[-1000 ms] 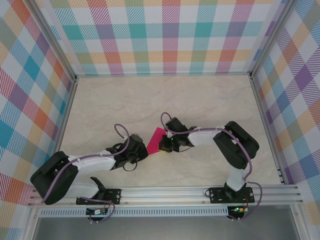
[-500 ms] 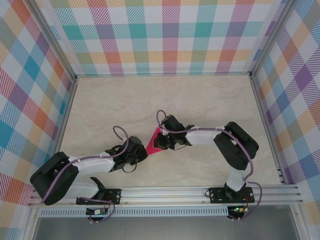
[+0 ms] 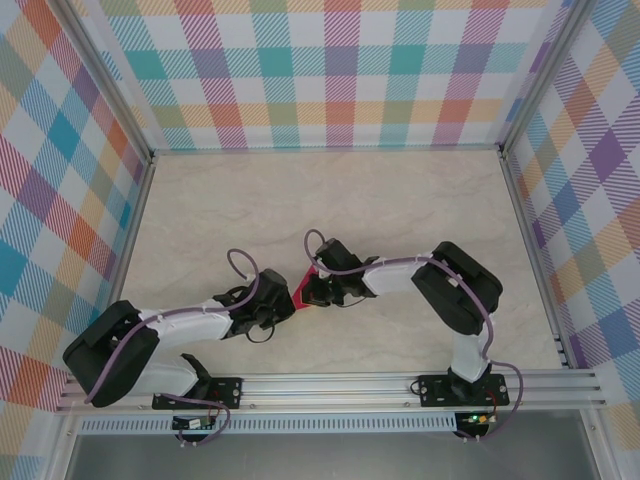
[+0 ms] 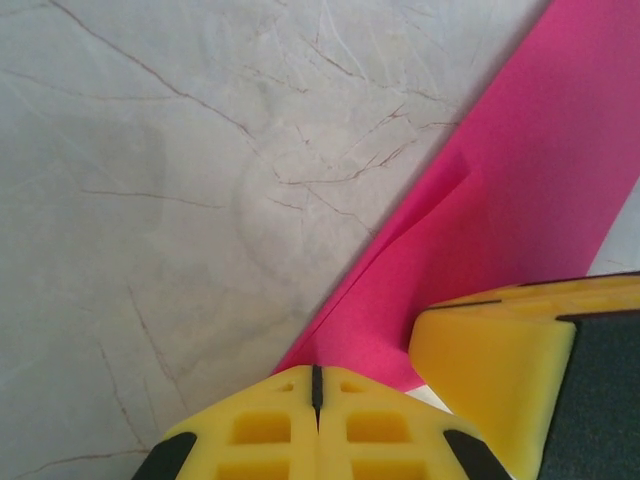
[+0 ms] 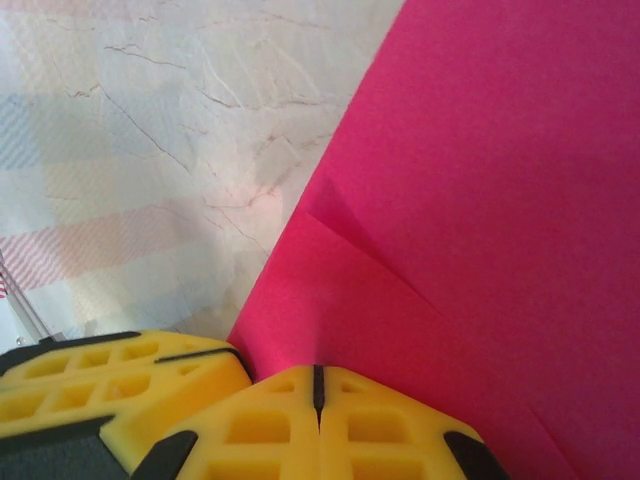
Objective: Fold a paper plane with a square sheet of paper (pick it up from the middle)
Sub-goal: Third fold the triangle at the center of the table, then rotate the paper at the center of the table.
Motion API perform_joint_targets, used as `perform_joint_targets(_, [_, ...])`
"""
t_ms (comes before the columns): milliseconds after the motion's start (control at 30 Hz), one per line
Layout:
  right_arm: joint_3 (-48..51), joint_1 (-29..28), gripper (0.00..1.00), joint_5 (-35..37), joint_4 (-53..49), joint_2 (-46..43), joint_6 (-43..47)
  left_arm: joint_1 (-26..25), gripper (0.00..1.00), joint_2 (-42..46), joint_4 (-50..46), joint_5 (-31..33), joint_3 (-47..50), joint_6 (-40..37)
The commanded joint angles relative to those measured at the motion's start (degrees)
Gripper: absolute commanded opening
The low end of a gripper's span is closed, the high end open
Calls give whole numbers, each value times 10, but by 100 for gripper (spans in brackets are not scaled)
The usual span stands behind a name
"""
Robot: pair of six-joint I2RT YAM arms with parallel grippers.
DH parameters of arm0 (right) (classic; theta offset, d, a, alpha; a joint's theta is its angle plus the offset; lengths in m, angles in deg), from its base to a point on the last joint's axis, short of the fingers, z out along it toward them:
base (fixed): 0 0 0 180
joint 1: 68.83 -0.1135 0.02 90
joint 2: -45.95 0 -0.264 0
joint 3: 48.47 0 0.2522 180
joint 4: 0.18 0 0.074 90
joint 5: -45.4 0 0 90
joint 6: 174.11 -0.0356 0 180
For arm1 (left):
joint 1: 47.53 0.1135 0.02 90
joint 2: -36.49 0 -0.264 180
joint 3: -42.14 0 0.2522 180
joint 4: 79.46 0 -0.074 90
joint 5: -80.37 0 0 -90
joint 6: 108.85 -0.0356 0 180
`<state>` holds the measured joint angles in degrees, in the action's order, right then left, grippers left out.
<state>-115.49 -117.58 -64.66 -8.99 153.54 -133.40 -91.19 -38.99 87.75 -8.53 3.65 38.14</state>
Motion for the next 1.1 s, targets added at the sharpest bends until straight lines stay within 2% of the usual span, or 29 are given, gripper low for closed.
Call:
perform_joint_targets(0, [53,23,0,40,-24,-13,-10,8,0,-30,-99,18,13,-4])
perform_joint_targets(300, [145,62,0,94,0,-79,7,8,0,-30,-99,11,21,0])
perform_joint_targets(567, [138,81,0,115,-45,-167,24,8,0,-22,-118,-13,-38,-42])
perform_joint_targets(667, [105,81,1,114,-96,-192,25,8,11,-6,-137,-21,-83,-66])
perform_joint_targets(733, [65,81,7,108,-138,-182,29,8,22,1,-162,-12,-115,-81])
perform_joint_targets(900, [-20,72,19,81,-165,-112,36,22,41,0,-250,27,-172,-87])
perform_joint_targets(1067, [-120,62,29,86,-229,-19,43,49,51,2,-295,44,-184,-80])
